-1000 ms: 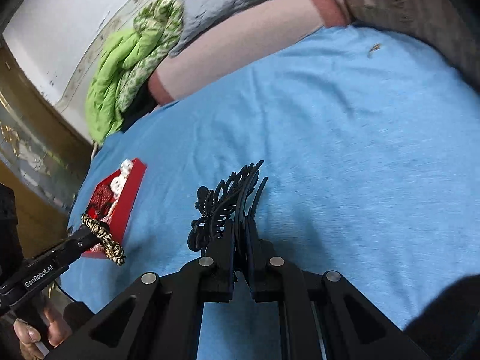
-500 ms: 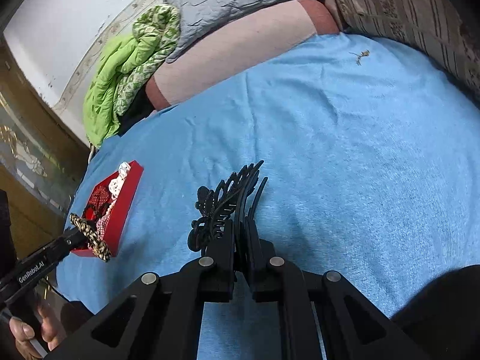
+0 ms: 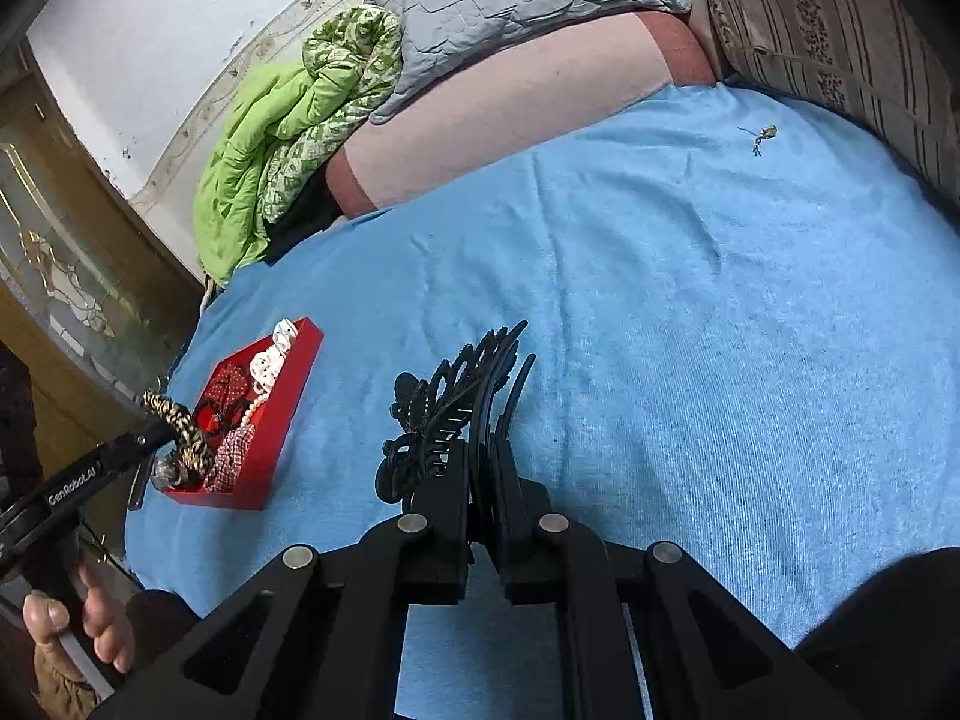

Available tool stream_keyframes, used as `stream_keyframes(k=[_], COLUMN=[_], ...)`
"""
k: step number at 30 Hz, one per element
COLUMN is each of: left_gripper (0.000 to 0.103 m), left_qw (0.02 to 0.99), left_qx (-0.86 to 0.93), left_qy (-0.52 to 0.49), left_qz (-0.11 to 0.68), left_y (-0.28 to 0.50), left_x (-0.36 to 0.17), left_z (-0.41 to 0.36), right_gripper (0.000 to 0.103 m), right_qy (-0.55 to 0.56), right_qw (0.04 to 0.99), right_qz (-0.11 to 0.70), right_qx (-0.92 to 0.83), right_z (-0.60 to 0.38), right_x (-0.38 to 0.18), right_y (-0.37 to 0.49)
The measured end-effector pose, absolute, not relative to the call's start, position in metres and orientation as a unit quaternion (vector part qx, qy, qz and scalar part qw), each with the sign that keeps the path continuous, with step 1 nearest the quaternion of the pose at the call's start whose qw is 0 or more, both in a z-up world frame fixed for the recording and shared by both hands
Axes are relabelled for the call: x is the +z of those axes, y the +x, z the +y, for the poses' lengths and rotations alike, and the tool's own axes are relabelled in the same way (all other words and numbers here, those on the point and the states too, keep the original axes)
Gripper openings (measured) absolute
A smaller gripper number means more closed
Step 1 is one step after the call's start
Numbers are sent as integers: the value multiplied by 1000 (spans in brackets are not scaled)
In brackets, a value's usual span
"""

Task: Organize jewelry
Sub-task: 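Lift both held items and carry them toward the red tray, then lower braided bracelet and claw clip into the red tray and open both tools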

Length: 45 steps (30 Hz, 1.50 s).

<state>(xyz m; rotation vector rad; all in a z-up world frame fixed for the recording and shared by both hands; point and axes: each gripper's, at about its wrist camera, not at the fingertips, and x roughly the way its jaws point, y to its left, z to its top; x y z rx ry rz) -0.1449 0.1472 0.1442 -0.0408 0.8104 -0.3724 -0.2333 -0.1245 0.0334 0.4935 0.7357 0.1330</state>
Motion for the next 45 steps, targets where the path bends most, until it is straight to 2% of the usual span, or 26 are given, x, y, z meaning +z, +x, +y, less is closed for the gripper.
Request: stream_keyframes(k=[14, 22, 28, 35, 45], left_gripper=[6, 6, 6, 6, 6], left_qw=[899, 909, 921, 909, 891], left_qx=[-163, -128, -54, -8, -44], left_qy=[-50, -55, -43, -78, -101], left_qz=[403, 393, 384, 409, 440], left_y=[-102, -98, -75, -28, 6], left_x=[121, 136, 150, 134, 102], left_z=[195, 233, 288, 349, 362], right_gripper=[9, 9, 9, 9, 9], right_qy=[237, 225, 191, 155, 84], right_qw=[891, 885, 886, 870, 846], right_qz=[381, 395, 388, 399, 428], right_qx=[67, 97, 167, 244, 306], right_z=[-108, -87, -34, 56, 157], right_x=[38, 49, 75, 83, 65], right_y=[-204, -183, -151, -113, -93])
